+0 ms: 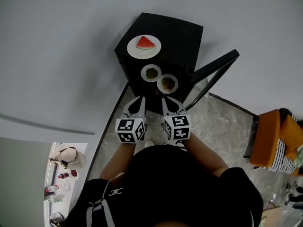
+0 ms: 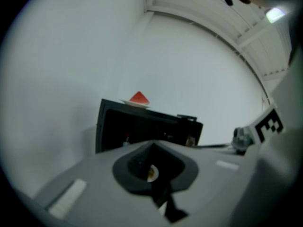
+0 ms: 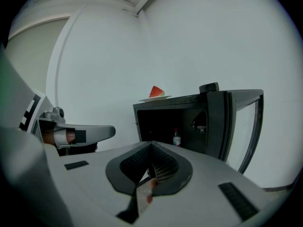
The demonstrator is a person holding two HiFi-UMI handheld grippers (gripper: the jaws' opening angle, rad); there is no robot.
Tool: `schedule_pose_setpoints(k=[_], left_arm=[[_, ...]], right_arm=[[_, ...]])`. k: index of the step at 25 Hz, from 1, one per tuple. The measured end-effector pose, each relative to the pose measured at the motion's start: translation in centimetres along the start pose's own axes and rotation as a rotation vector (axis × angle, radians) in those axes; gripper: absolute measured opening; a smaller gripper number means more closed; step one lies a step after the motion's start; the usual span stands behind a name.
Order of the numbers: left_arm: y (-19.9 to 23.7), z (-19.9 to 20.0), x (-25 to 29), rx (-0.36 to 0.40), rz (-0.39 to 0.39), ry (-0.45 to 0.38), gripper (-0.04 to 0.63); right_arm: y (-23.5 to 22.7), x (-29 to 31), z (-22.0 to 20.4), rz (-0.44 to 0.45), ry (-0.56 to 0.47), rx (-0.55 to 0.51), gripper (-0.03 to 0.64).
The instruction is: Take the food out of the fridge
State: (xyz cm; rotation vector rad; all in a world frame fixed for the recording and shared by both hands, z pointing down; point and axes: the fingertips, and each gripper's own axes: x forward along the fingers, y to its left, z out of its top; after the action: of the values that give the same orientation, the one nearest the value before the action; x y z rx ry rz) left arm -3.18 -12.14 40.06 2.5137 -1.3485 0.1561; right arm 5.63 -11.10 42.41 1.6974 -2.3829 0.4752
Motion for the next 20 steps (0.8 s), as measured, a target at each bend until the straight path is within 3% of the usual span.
schedule_pose_setpoints(k=[4, 8, 10, 15, 20], left_arm=[[0.6, -1.4, 0.7, -0.090, -0.003, 0.047, -0.002], [1.6, -4.1, 2.1, -0.238, -0.025, 0.106, 0.000], [2.2, -5.9, 3.2, -0.350, -0.044, 0.140, 0.001], [2.9, -10.2, 6.7, -0.717, -0.115, 0.158, 0.002], [2.6, -14.1, 11.6, -0.900, -0.201, 0.226, 0.029]], right_arm=[[-0.6, -0.2, -0.3, -0.025, 0.010, 0.000, -0.006], [-1.4, -0.6, -1.3, -0.063, 0.032, -0.002, -0.006], [-2.2, -1.0, -1.9, -0.094, 0.044, 0.000, -0.006], [-5.0, -2.9, -3.9, -0.208, 0.085, 0.041, -0.006], [-7.3, -4.8, -5.9, -0.329, 0.131, 0.094, -0.006]])
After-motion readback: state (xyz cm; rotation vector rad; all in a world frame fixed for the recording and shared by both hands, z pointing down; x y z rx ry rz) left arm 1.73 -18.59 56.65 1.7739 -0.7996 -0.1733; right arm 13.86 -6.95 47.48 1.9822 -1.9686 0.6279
